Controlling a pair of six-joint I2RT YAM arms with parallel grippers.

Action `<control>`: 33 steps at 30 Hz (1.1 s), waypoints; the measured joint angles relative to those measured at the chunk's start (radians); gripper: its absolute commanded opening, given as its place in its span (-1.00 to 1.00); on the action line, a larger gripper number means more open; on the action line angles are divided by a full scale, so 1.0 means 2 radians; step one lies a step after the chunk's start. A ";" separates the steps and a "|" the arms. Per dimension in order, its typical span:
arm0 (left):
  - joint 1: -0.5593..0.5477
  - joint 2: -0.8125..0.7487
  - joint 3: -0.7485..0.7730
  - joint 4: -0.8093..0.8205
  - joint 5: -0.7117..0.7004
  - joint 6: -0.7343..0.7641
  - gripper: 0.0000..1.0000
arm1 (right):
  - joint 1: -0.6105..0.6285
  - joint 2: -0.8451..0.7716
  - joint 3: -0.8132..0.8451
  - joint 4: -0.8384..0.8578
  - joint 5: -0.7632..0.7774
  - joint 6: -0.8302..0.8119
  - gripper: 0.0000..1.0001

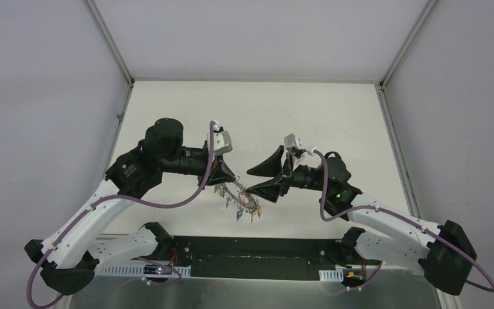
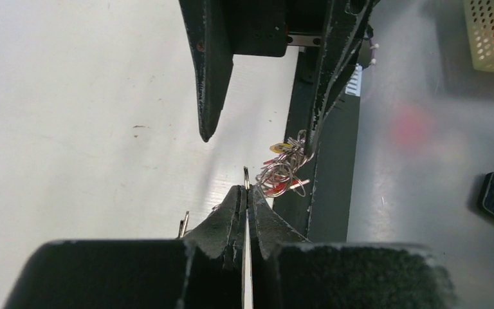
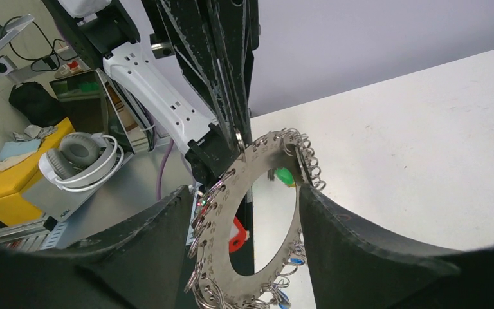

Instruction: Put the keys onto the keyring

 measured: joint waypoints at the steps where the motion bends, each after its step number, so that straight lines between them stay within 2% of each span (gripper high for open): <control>1: 0.000 0.007 0.013 -0.014 -0.004 0.006 -1.00 | 0.000 0.002 0.003 -0.002 -0.001 0.000 0.29; 12: -0.021 0.106 0.167 -0.193 -0.073 0.028 -1.00 | 0.000 0.027 0.026 -0.006 -0.003 -0.001 0.22; 14: -0.030 0.122 0.187 -0.219 -0.083 0.024 -1.00 | 0.000 0.037 0.031 -0.005 -0.004 0.000 0.12; 17: -0.045 0.140 0.210 -0.249 -0.096 0.021 -1.00 | 0.000 0.056 0.038 0.010 -0.008 0.003 -0.14; 23: -0.067 0.151 0.234 -0.278 -0.110 0.018 -1.00 | 0.001 0.109 0.045 0.076 -0.026 0.035 -0.43; 27: -0.069 0.151 0.236 -0.288 -0.116 0.017 -1.00 | 0.005 0.133 0.047 0.105 -0.035 0.054 -0.40; 33: -0.070 0.151 0.236 -0.293 -0.119 0.015 -1.00 | 0.010 0.131 0.048 0.116 -0.039 0.058 -0.06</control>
